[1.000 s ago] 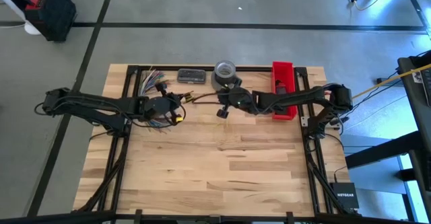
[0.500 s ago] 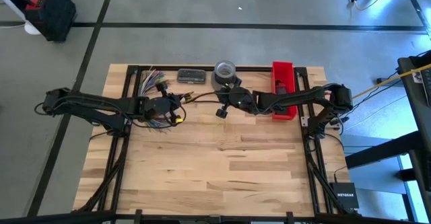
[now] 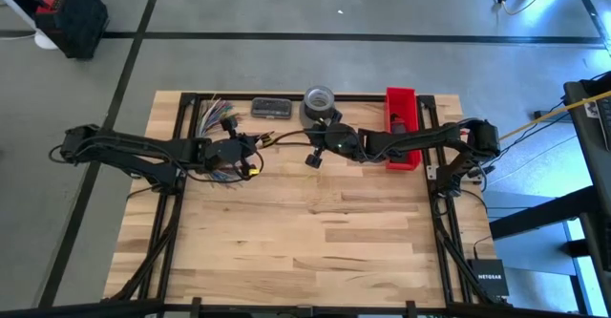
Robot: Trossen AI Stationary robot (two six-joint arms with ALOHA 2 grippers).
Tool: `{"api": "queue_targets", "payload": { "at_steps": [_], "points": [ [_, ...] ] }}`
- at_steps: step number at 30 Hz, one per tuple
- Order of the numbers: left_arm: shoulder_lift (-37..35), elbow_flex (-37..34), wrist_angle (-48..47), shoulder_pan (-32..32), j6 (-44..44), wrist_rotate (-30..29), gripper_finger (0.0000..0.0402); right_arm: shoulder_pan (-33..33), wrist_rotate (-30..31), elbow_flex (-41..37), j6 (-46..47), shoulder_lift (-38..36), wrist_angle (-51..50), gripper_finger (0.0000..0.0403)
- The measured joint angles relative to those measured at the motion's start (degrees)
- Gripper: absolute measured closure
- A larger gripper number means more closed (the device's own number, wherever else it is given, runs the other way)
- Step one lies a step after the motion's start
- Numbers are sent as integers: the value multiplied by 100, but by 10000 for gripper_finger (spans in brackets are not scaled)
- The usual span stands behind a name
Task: Coil cords
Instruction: Coil the yellow wire on the spool
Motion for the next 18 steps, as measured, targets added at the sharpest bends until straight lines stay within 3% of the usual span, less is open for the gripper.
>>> {"api": "queue_targets", "payload": {
  "at_steps": [14,18],
  "points": [
    [0,-4,-1,95,8,1,401,164,-2,134,-63,-9,48,398],
    [51,-7,200,229,-195,84,401,247,-417,175,13,3,506,398]
  ]
}}
